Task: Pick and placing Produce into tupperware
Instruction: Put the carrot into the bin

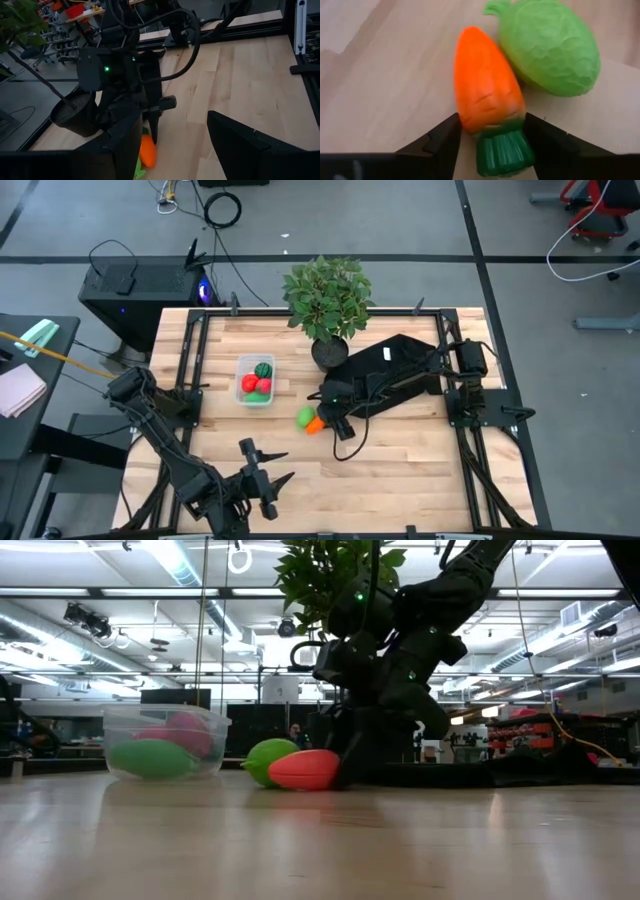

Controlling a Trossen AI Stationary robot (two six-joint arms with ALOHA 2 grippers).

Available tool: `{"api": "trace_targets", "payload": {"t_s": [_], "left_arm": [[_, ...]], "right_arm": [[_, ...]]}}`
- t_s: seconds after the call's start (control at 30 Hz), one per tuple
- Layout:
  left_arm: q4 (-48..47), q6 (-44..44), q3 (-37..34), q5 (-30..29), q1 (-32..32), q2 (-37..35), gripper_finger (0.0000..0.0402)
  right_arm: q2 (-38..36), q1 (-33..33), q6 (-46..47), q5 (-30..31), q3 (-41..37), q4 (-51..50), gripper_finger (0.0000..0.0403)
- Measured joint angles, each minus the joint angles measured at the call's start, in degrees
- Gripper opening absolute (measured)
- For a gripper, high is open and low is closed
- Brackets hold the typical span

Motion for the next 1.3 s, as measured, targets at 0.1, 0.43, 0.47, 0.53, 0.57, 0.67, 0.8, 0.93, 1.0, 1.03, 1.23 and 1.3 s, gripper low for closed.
{"api": "trace_targets", "payload": {"t_s": [0.1,0.43,0.47,0.53,0.57,0.67,0.8,0.93,1.0,1.03,1.23,1.3], "left_arm": [[-0.2,0.0,0.0,0.0,0.0,0.0,0.0231],[-0.3,0.0,0.0,0.0,-0.1,0.0,0.0231],[-0.3,0.0,0.0,0.0,-0.2,0.0,0.0231],[-0.3,0.0,0.0,0.0,-0.4,0.0,0.0231],[-0.3,0.0,0.0,0.0,-0.4,0.0,0.0231],[-0.3,0.0,0.0,0.0,-0.4,0.0,0.0231],[-0.2,0.0,0.0,-0.1,-0.4,0.0,0.0231],[-0.1,0.0,0.0,0.1,-0.8,0.0,0.0231],[0.2,0.0,0.0,0.3,-1.4,0.0,0.0231],[0.3,0.0,0.0,0.3,-1.7,0.0,0.0231],[0.8,0.3,0.0,0.3,-2.8,0.0,0.0231],[1.3,0.8,0.0,0.3,-3.0,0.0,0.0231]], "right_arm": [[-0.5,0.0,0.8,0.3,0.0,0.2,0.0193],[-2.0,0.0,1.0,0.3,-0.1,0.0,0.0167],[-2.2,0.0,1.2,0.2,-0.1,-0.2,0.017],[-2.4,0.0,2.0,0.2,0.3,0.0,0.0174],[-2.4,0.0,2.7,-0.1,0.9,-0.1,0.0175],[-2.4,0.3,3.8,-1.4,4.1,0.2,0.0174],[-2.4,1.5,1.9,-0.4,9.5,0.3,0.0171],[-1.9,1.0,-1.2,0.0,14.6,0.5,0.0173],[-0.9,-0.1,-1.9,0.2,17.2,0.2,0.0174],[-0.1,-0.6,-2.0,0.2,18.8,0.3,0.0174],[5.8,-3.7,-1.6,-0.6,26.9,0.3,0.0174],[8.8,-4.1,-1.6,-0.8,30.0,0.0,0.0174]]}}
